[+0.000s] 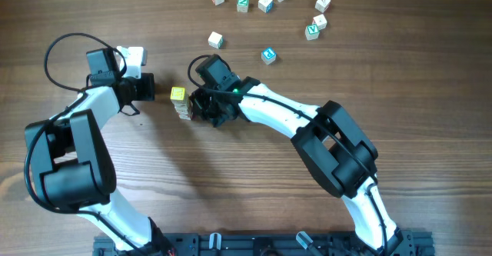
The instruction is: Form a tower
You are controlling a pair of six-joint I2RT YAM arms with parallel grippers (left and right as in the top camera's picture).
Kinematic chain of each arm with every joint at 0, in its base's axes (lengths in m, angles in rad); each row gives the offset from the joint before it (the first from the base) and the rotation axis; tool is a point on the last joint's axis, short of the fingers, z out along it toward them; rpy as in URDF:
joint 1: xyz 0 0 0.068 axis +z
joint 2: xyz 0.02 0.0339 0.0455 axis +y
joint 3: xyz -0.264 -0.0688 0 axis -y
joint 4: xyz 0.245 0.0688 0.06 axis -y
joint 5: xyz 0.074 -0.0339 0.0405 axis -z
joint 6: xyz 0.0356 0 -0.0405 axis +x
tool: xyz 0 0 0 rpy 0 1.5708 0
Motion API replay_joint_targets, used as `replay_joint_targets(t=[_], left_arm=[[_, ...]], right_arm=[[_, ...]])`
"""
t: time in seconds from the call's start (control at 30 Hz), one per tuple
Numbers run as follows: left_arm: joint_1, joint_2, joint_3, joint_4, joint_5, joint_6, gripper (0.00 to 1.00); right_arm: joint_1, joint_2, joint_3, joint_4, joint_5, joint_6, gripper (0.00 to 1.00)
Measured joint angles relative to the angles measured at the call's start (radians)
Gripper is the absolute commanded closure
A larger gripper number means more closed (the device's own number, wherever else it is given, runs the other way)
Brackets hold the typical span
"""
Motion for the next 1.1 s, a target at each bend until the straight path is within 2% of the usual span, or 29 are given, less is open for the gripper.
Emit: replay_joint_targets(t=[0.27,0.37,0.47,0.5,0.57,0.6,0.7,0.77,0.83,0.93,1.03,1.1], left_arm=[[0.000,0.000,0.000,0.001,0.000,0.000,0.96],[0.000,-0.004,0.000,0.010,0.000,0.000,0.96],[0.000,-0.079,0.000,0.008,-0.003,-0.021,0.94],[0.000,-0.135,0.000,0.005,-0.004,-0.031,0.90],[0.000,-0.277,0.002,-0.022,-0.003,-0.051,0.60],[0.000,-0.352,0.002,-0.055,-0.003,-0.058,0.54],[0.000,-0.557,0.010,-0.107,0.001,-0.073,0.19],[-0.005,-0.634,0.023,-0.170,0.010,-0.072,0.02],[-0.028,-0.652,0.067,-0.258,0.015,-0.063,0.00],[-0.102,-0.624,0.231,-0.486,-0.005,-0.048,0.00],[-0.166,-0.566,0.410,-0.679,-0.060,-0.040,0.00],[-0.210,-0.468,0.534,-0.853,-0.085,-0.037,0.00]], right_arm=[[-0.024,0.000,0.000,-0.123,0.026,-0.004,0.96],[-0.072,0.000,0.002,-0.145,0.016,-0.079,0.96],[-0.123,-0.001,0.011,-0.199,0.002,-0.164,0.96],[-0.148,-0.003,0.013,-0.225,-0.002,-0.203,0.96],[-0.193,-0.008,0.015,-0.269,-0.011,-0.280,0.92],[-0.211,-0.009,0.016,-0.287,-0.014,-0.317,0.91],[-0.274,-0.016,0.019,-0.340,-0.026,-0.419,0.86],[-0.302,-0.019,0.020,-0.360,-0.026,-0.497,0.83],[-0.313,-0.020,0.022,-0.380,-0.027,-0.561,0.82],[-0.313,-0.022,0.024,-0.399,-0.022,-0.632,0.81],[-0.313,-0.023,0.025,-0.401,-0.022,-0.655,0.79],[-0.313,-0.024,0.025,-0.403,-0.019,-0.660,0.79]])
